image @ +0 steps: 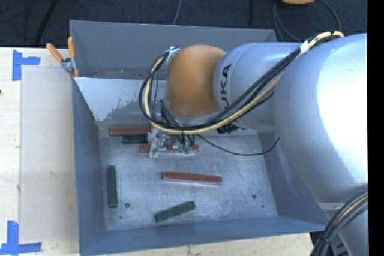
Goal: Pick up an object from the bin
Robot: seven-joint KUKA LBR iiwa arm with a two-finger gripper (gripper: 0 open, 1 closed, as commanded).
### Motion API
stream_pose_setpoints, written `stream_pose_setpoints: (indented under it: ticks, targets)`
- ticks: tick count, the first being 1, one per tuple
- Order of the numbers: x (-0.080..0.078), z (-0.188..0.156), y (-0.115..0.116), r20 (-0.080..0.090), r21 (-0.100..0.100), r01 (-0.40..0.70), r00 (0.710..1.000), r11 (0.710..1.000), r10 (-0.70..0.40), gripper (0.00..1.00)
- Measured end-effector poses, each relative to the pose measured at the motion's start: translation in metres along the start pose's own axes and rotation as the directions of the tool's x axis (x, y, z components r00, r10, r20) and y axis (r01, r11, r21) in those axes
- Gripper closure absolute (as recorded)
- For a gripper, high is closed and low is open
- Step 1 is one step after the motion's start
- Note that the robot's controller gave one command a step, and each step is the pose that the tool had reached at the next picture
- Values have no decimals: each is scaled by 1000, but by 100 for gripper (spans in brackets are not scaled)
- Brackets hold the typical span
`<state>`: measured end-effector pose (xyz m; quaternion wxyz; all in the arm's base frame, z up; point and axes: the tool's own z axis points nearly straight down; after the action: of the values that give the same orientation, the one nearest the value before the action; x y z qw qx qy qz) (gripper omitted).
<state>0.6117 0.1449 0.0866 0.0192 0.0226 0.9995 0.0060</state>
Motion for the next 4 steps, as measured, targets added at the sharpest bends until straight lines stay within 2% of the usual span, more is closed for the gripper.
stream_pose_setpoints:
  ticks: [1,2,3,4]
  targets:
    - [0,0,0,0,0,0,1000,1000,0,100]
    - [-7,-137,13,-34,12,-17,999,1000,17,100]
    - [-6,-136,13,-37,13,-18,999,1000,19,0]
    - [-6,-136,13,-37,13,-19,999,1000,19,0]
